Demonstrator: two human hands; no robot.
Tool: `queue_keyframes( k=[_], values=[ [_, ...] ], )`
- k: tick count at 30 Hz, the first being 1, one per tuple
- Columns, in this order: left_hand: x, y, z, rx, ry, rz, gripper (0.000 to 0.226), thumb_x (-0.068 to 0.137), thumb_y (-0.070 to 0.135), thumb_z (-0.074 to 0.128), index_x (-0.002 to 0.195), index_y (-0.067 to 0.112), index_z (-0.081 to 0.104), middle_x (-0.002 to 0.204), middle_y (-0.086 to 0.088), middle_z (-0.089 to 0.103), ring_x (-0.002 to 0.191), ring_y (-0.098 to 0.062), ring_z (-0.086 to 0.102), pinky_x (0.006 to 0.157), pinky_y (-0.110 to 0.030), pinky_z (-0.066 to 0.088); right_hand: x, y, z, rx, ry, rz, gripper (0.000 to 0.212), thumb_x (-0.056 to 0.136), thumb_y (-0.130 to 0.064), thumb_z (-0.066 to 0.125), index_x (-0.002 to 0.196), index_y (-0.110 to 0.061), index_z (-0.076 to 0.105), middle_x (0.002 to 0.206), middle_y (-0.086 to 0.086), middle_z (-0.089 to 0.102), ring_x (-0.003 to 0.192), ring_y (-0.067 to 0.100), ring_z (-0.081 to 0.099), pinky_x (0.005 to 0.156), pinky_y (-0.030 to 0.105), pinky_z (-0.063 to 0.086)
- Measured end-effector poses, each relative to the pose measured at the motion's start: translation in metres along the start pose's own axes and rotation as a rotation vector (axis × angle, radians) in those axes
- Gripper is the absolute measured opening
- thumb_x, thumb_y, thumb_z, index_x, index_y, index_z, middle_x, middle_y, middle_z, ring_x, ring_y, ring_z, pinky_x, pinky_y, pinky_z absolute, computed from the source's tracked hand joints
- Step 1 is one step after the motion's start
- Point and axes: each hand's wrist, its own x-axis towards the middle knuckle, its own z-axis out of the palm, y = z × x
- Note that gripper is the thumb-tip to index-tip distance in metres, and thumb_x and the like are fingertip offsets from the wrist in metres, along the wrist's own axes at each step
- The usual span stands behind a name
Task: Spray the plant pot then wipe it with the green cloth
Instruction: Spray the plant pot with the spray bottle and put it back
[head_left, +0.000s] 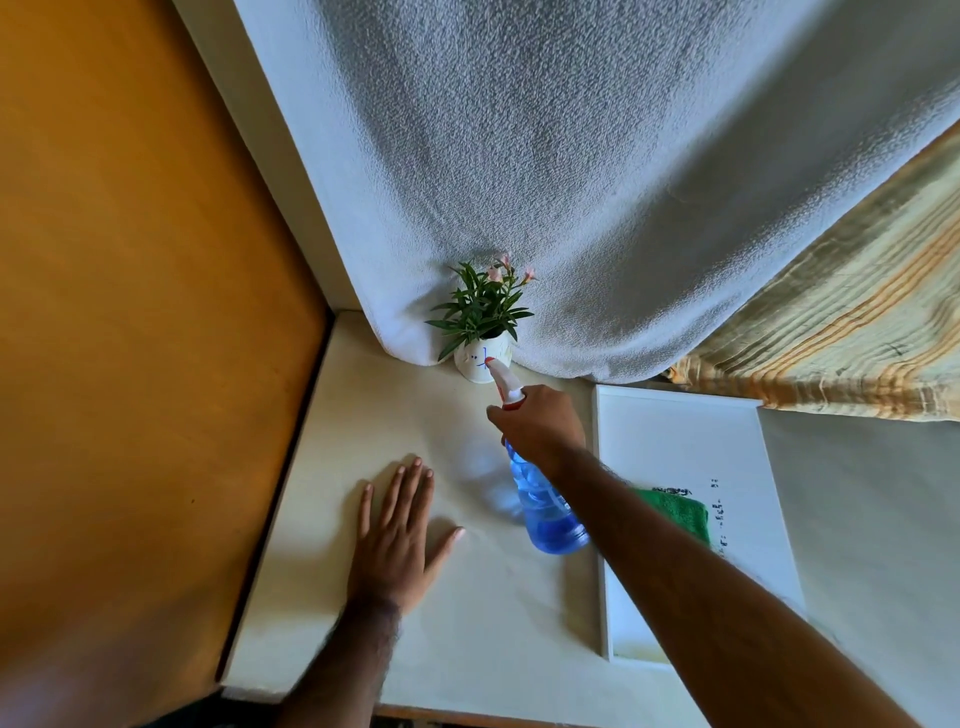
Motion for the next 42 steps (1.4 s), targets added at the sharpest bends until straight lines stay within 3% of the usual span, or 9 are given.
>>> queue_keyframes(
  k=[4,8,17,21,27,32,36,40,42],
  values=[
    [0.000,0.000,0.000,-0.014,-0.020,-0.009,0.086,0.096,0.069,0.050,0.161,0.013,0.039,0.171,-0.007,0.037,0.157,-0.025,0.037,0.125,-0.062,0.033,-0.001,0.000,0.004,-0.027,-0.040,0.002,0.023,0.067,-0.046,0.061,0.062,-0.023,0.060,0.066,0.003,0.075,0.069,0.021,0.071,0.063,0.029,0.057],
    [0.000,-0.001,0.000,-0.013,-0.043,-0.012,0.086,0.097,0.068,0.048,0.162,0.014,0.037,0.172,-0.006,0.035,0.158,-0.025,0.035,0.127,-0.061,0.030,0.002,-0.001,0.006,-0.037,-0.028,0.027,0.024,0.065,-0.044,0.060,0.068,-0.021,0.066,0.058,-0.001,0.071,0.066,0.019,0.069,0.053,0.023,0.045],
    [-0.001,-0.002,-0.001,-0.012,-0.042,-0.003,0.085,0.098,0.068,0.047,0.162,0.013,0.037,0.171,-0.008,0.036,0.157,-0.027,0.036,0.123,-0.064,0.035,-0.014,0.011,-0.018,0.182,0.173,0.026,0.025,0.074,-0.036,0.062,0.064,-0.014,0.064,0.058,0.004,0.072,0.061,0.021,0.071,0.064,0.036,0.060],
    [-0.001,-0.003,-0.002,-0.006,-0.056,0.000,0.086,0.097,0.069,0.045,0.162,0.012,0.036,0.172,-0.009,0.035,0.158,-0.029,0.035,0.123,-0.064,0.036,-0.022,0.018,-0.058,0.472,0.285,-0.067,0.007,0.073,-0.026,0.067,0.074,-0.020,0.071,0.054,-0.006,0.072,0.053,0.006,0.070,0.055,0.021,0.053],
    [-0.001,-0.004,0.002,-0.021,-0.072,0.003,0.087,0.098,0.069,0.041,0.164,0.013,0.033,0.173,-0.008,0.032,0.159,-0.027,0.033,0.125,-0.064,0.032,-0.010,0.039,-0.120,0.665,0.553,-0.211,0.017,0.078,-0.004,0.069,0.076,-0.020,0.072,0.053,-0.012,0.069,0.048,-0.005,0.063,0.051,0.010,0.047],
    [0.000,-0.004,0.003,-0.022,-0.097,-0.002,0.088,0.097,0.070,0.039,0.165,0.014,0.029,0.174,-0.008,0.030,0.160,-0.027,0.031,0.126,-0.063,0.030,0.011,0.074,-0.137,0.566,0.577,-0.300,0.026,0.074,-0.008,0.062,0.095,-0.018,0.073,0.079,0.011,0.072,0.062,0.010,0.061,0.062,0.023,0.049],
    [0.000,-0.003,0.004,-0.029,-0.083,0.001,0.088,0.097,0.069,0.040,0.164,0.013,0.031,0.173,-0.008,0.032,0.159,-0.026,0.033,0.126,-0.063,0.029,0.023,0.096,-0.129,0.489,0.573,-0.308,0.031,0.078,-0.014,0.063,0.104,-0.032,0.069,0.066,-0.009,0.063,0.055,0.003,0.052,0.058,0.021,0.047],
    [-0.001,-0.004,0.005,-0.029,-0.074,0.006,0.087,0.098,0.070,0.040,0.165,0.015,0.030,0.174,-0.007,0.031,0.160,-0.025,0.031,0.127,-0.062,0.028,0.031,0.116,-0.119,0.534,0.554,-0.276,0.032,0.080,-0.016,0.064,0.107,-0.032,0.068,0.065,-0.012,0.062,0.056,0.003,0.052,0.057,0.025,0.047],
    [-0.001,-0.004,0.004,-0.027,-0.076,0.006,0.087,0.099,0.070,0.040,0.165,0.015,0.030,0.174,-0.006,0.031,0.160,-0.025,0.031,0.127,-0.061,0.028,0.033,0.121,-0.115,0.571,0.565,-0.252,0.031,0.082,-0.015,0.065,0.108,-0.033,0.068,0.069,-0.001,0.065,0.061,0.010,0.056,0.062,0.031,0.050]
  ],
)
